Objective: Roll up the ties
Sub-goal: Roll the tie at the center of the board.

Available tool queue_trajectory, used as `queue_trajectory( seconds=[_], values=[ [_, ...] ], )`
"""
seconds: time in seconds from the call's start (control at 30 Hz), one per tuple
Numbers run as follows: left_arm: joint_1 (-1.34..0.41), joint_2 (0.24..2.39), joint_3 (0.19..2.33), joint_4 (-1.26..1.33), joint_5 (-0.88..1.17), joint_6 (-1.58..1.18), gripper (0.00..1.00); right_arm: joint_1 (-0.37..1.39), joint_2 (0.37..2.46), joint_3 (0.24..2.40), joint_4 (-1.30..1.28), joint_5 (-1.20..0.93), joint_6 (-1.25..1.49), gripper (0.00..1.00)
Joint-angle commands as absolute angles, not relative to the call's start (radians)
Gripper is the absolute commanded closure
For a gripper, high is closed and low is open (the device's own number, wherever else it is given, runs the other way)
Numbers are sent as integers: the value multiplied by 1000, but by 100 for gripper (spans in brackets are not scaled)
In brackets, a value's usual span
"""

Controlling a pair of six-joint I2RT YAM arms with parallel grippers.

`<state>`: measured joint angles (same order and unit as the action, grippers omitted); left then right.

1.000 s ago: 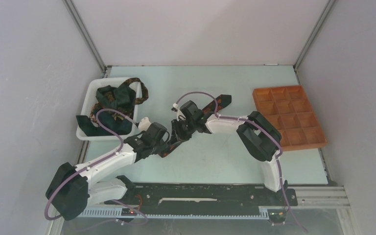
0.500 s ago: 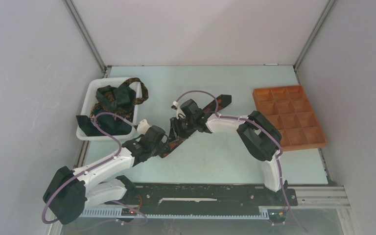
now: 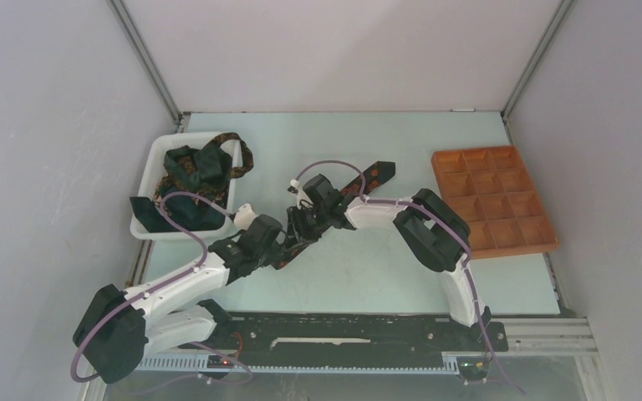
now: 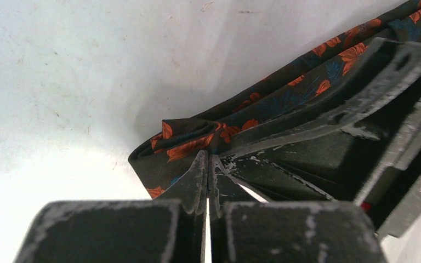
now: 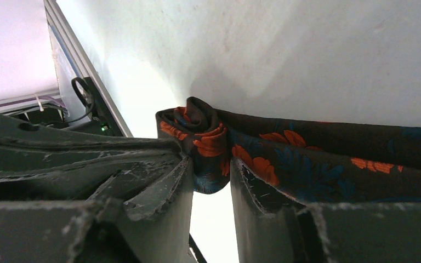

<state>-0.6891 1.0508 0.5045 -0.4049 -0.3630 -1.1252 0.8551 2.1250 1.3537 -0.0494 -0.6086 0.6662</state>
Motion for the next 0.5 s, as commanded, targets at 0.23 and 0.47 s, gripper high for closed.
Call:
queue_trajectory(
  seconds=[0.23, 0.47],
  values=[
    [-698, 986, 514, -426, -386, -1103, 88, 849, 2174, 1398, -30, -626, 663, 80],
    [-698, 772, 549, -638, -465, -1064, 33, 848, 2192, 1399, -42, -610, 651, 87]
  ],
)
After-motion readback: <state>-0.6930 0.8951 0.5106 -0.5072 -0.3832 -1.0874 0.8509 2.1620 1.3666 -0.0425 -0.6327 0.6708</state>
